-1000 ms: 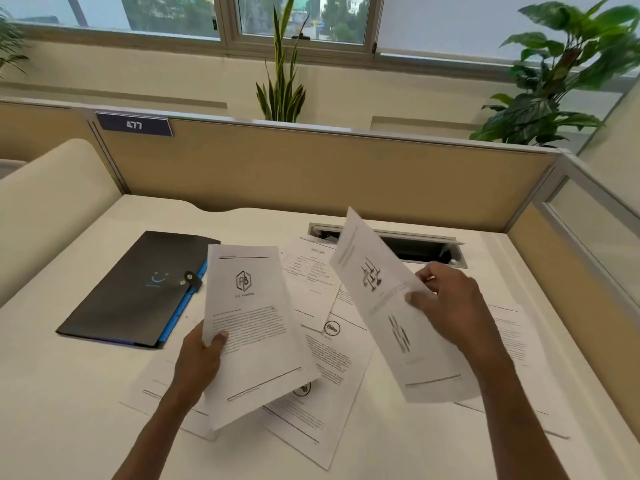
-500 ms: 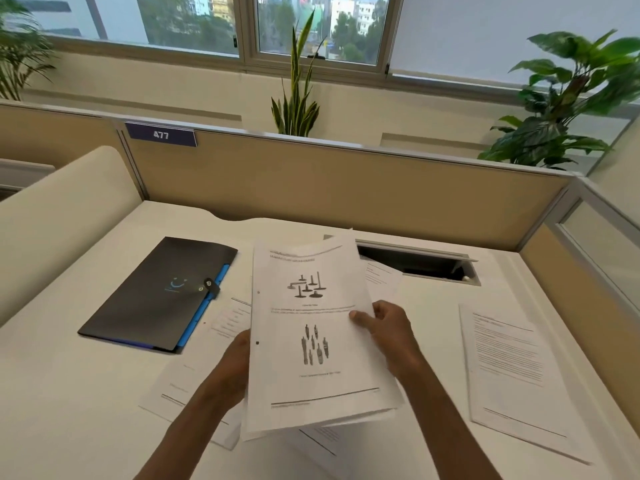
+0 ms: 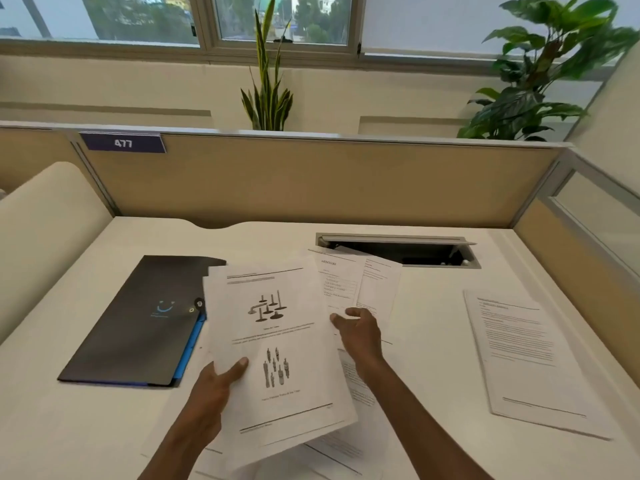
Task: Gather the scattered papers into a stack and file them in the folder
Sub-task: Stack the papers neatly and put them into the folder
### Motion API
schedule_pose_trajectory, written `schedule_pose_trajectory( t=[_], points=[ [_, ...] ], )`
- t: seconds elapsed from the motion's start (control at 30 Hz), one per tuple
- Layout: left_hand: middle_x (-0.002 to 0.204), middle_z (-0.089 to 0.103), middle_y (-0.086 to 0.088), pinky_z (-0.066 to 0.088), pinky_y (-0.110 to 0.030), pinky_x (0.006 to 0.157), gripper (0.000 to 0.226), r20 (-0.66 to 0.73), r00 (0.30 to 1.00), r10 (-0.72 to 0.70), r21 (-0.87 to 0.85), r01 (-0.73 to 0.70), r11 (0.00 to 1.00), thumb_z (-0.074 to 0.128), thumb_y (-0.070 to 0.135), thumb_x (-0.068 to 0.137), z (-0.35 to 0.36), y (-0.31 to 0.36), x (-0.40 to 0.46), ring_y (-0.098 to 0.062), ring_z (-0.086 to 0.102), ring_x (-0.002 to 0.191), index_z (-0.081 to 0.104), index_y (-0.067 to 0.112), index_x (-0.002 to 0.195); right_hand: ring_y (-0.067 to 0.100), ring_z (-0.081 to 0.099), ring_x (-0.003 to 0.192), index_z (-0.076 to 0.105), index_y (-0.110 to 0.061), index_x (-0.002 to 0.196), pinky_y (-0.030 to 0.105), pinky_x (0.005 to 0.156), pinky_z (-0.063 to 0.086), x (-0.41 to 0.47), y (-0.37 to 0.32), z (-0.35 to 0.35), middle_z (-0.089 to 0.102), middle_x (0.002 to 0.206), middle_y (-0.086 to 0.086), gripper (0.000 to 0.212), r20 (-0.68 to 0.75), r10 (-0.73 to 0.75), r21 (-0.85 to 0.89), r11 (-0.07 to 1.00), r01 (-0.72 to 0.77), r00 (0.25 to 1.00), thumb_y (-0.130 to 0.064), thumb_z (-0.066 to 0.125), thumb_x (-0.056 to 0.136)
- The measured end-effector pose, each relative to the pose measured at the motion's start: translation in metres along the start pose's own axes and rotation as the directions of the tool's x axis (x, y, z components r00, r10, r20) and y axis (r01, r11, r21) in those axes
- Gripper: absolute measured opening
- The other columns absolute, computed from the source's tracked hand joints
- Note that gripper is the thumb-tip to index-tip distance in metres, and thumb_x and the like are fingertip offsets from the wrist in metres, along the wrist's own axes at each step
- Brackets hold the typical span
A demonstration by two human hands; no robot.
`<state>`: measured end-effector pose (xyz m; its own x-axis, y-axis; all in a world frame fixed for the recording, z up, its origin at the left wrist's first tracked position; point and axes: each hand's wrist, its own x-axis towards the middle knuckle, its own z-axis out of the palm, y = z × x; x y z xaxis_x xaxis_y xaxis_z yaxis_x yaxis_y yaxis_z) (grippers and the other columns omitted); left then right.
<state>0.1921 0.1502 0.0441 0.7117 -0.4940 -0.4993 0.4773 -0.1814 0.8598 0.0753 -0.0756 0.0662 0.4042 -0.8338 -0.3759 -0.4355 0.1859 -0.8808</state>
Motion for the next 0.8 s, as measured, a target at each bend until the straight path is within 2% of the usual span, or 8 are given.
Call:
schedule_pose_trajectory(
  t=[0.1,0.2,0.33,0.47,0.53,0.67,0.8],
  points=[
    [0.109,0.074,-0.014,0.053,-0.065,0.084,0.039,-0.034,0.999,-0.010,-0.045,0.009,0.999,0.067,0.021,0.089,-0.014,-0.001,0.015,-0.042,0.071,0.095,0.057,0.020,0.127,0.030,0.052,0.117,0.046,-0.009,0.130,0.039,0.096,0.047,0.040,0.004,0.001,0.056,0.127,0.013,0.065,-0.121,0.041,-0.249,0.966,-0.070,0.992,-0.043,0.071,0.080],
    [0.110,0.074,-0.013,0.052,-0.064,0.086,0.039,-0.067,0.998,-0.019,-0.074,0.014,0.997,0.065,0.018,0.090,-0.027,-0.001,0.029,-0.041,0.070,0.097,0.057,0.020,0.128,0.039,0.040,0.126,0.031,-0.002,0.137,0.046,0.100,0.041,0.076,0.007,0.001,0.043,0.136,0.023,0.091,-0.244,0.071,-0.490,0.851,-0.186,0.967,-0.054,0.072,0.075],
    [0.115,0.072,-0.011,0.052,-0.058,0.089,0.043,-0.128,0.992,0.003,-0.106,-0.017,0.994,0.065,0.014,0.090,-0.038,0.001,0.042,-0.039,0.068,0.102,0.056,0.019,0.132,0.040,0.039,0.127,0.028,0.000,0.136,0.045,0.103,0.041,0.113,0.012,0.005,0.039,0.137,0.027,0.107,-0.334,0.123,-0.575,0.759,-0.306,0.934,-0.065,0.075,0.065],
    [0.121,0.068,-0.014,0.047,-0.061,0.095,0.047,-0.169,0.986,-0.012,-0.109,-0.007,0.994,0.067,0.014,0.089,-0.044,-0.005,0.058,-0.040,0.065,0.106,0.054,0.016,0.135,0.038,0.039,0.127,0.018,0.002,0.144,0.043,0.103,0.040,0.135,0.012,0.018,0.037,0.139,0.026,0.128,-0.392,0.120,-0.630,0.687,-0.361,0.912,-0.071,0.076,0.056],
    [0.118,0.069,-0.012,0.051,-0.056,0.091,0.047,-0.184,0.983,-0.002,-0.100,-0.017,0.995,0.067,0.013,0.089,-0.044,-0.007,0.064,-0.039,0.065,0.104,0.054,0.015,0.134,0.034,0.042,0.124,0.016,0.003,0.146,0.041,0.101,0.040,0.141,0.010,0.023,0.038,0.138,0.023,0.134,-0.408,0.115,-0.655,0.654,-0.379,0.906,-0.070,0.079,0.052],
    [0.091,0.077,0.004,0.054,-0.036,0.067,0.027,-0.188,0.982,0.001,-0.082,-0.017,0.996,0.067,0.013,0.089,-0.040,-0.008,0.071,-0.027,0.070,0.089,0.062,0.022,0.114,0.031,0.047,0.119,0.026,0.004,0.139,0.040,0.098,0.043,0.155,0.006,0.014,0.044,0.133,0.019,0.128,-0.442,0.223,-0.576,0.672,-0.465,0.869,-0.061,0.087,0.047],
    [0.086,0.078,0.006,0.055,-0.036,0.064,0.016,-0.178,0.983,-0.036,-0.075,0.023,0.997,0.068,0.017,0.088,-0.034,-0.008,0.073,-0.027,0.071,0.086,0.065,0.027,0.099,0.033,0.052,0.116,0.043,-0.003,0.124,0.045,0.094,0.046,0.160,0.013,-0.002,0.050,0.126,0.017,0.098,-0.433,0.294,-0.434,0.761,-0.483,0.852,-0.046,0.092,0.052]
  ],
)
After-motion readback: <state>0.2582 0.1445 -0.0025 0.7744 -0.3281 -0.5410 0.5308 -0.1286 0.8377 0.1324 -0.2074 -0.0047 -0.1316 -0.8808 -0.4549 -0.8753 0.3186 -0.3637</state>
